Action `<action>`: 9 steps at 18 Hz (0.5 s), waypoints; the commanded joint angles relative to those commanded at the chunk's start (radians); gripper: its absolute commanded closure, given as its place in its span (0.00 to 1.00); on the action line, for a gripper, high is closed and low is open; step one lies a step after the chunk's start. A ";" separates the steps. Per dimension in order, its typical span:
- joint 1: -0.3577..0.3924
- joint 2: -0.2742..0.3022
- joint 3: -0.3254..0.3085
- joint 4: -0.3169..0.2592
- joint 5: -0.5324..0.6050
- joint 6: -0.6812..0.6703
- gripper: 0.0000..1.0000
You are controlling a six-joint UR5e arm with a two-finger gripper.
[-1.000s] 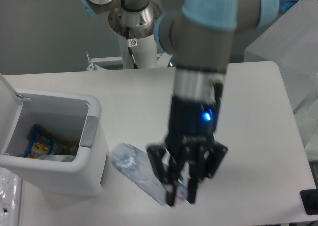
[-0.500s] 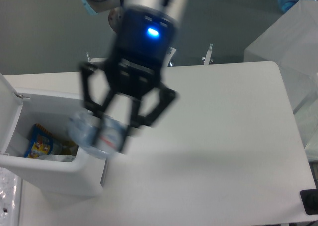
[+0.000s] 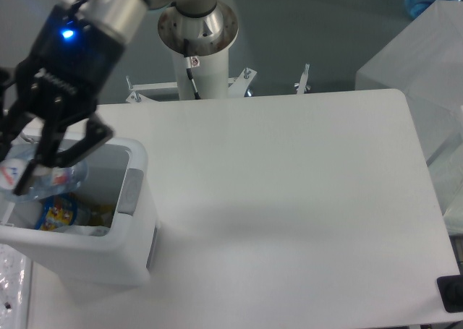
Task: Place the trash in the trash can
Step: 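Lift the bottle and carry it over the trash bin, then lower the bottle into the bin and open the gripper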
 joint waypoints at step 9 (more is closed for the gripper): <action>0.005 0.020 -0.117 0.005 -0.014 0.221 0.68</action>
